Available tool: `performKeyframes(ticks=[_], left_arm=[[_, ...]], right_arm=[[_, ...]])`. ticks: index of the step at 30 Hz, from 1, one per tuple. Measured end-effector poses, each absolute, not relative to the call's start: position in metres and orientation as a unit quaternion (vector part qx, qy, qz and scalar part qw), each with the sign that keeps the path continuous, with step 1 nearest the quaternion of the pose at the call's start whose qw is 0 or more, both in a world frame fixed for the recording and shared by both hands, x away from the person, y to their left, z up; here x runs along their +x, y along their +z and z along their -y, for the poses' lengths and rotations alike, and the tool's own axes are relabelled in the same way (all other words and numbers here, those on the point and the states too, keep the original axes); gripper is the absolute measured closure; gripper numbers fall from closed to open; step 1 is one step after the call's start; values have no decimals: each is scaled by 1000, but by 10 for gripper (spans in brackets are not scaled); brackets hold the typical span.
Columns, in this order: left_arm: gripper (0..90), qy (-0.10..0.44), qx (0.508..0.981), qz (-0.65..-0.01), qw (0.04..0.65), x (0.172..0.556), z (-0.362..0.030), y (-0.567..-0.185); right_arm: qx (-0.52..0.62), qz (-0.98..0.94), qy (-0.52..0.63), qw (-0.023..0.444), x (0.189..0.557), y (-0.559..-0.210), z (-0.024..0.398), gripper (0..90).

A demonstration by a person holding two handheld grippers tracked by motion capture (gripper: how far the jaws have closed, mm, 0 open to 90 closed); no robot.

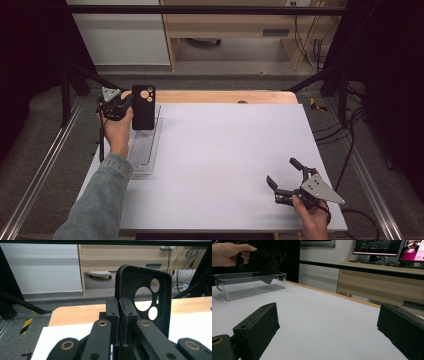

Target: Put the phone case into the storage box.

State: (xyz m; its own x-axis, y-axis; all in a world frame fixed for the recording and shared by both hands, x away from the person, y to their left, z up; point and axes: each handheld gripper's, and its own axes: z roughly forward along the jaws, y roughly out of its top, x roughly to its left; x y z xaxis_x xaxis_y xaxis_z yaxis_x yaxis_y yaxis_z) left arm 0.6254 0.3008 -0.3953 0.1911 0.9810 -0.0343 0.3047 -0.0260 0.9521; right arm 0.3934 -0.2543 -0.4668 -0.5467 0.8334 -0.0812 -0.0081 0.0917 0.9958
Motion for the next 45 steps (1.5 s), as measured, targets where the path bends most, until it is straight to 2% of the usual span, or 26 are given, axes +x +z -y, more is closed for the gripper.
performKeyframes(ticks=[45], left_arm=[[860,365,630,-519,447,635,-295,-395]], right_arm=[[319,-649,594,353,394,-467,254,42]])
